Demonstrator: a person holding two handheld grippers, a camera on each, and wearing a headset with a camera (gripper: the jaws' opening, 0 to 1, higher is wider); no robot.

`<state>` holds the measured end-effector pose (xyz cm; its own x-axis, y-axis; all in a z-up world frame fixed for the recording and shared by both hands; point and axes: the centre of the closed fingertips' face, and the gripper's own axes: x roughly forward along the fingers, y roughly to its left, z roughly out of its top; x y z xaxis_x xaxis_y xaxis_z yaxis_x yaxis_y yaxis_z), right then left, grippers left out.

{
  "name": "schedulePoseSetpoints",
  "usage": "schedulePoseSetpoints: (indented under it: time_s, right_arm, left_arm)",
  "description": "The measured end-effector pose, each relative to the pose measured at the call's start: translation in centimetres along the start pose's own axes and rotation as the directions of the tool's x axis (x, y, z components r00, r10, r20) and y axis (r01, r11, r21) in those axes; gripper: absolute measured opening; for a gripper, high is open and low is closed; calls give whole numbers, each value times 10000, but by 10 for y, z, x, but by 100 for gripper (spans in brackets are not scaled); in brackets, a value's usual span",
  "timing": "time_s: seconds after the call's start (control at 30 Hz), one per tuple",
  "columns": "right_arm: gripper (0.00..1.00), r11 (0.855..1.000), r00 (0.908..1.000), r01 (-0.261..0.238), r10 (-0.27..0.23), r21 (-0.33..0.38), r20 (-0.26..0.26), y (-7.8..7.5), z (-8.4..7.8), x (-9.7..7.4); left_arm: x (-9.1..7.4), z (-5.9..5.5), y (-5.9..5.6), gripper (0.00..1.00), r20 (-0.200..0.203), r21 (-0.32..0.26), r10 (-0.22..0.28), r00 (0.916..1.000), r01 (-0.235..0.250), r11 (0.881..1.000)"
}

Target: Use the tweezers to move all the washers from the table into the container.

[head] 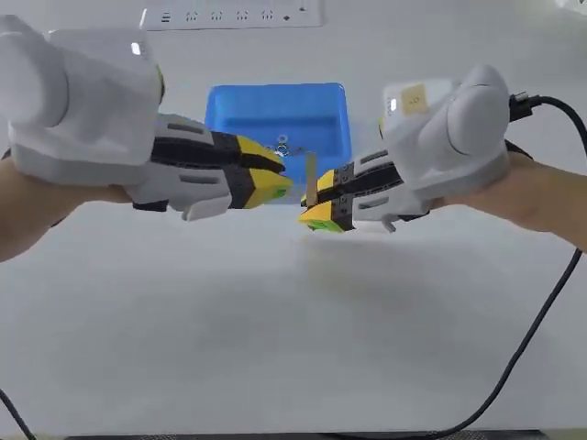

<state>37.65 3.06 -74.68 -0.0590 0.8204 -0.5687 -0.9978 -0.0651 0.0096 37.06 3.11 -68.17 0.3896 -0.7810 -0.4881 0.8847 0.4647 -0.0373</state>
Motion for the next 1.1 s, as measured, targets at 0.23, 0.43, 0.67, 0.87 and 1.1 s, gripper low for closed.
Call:
schedulePoseSetpoints:
  time_s: [0.23,0.43,0.67,0.87,1.1]
  right_arm:
    - [9,9995,9997,242,-241,-224,44,-4,15,-10]
    - [9,9978,9977,591,-581,-285,351,-10,35,-19]
    - [9,9951,9951,891,-870,-433,476,-24,55,-25]
    - [9,9895,9881,1384,-1351,-422,730,-51,72,-25]
    - [9,9825,9776,1862,-1850,-24,1002,-83,81,-7]
  left_arm:
    - [-27,-24,0,18,-248,-754,524,9983,-541,9957]
    - [-36,-33,-1,26,-260,-1087,923,9954,-946,9896]
    - [-36,-41,-5,35,-286,-1195,975,9948,-1003,9878]
    - [-40,-46,-6,40,42,-1834,1004,9949,-979,9782]
    - [-47,-59,5,45,64,-2496,1488,9888,-1426,9578]
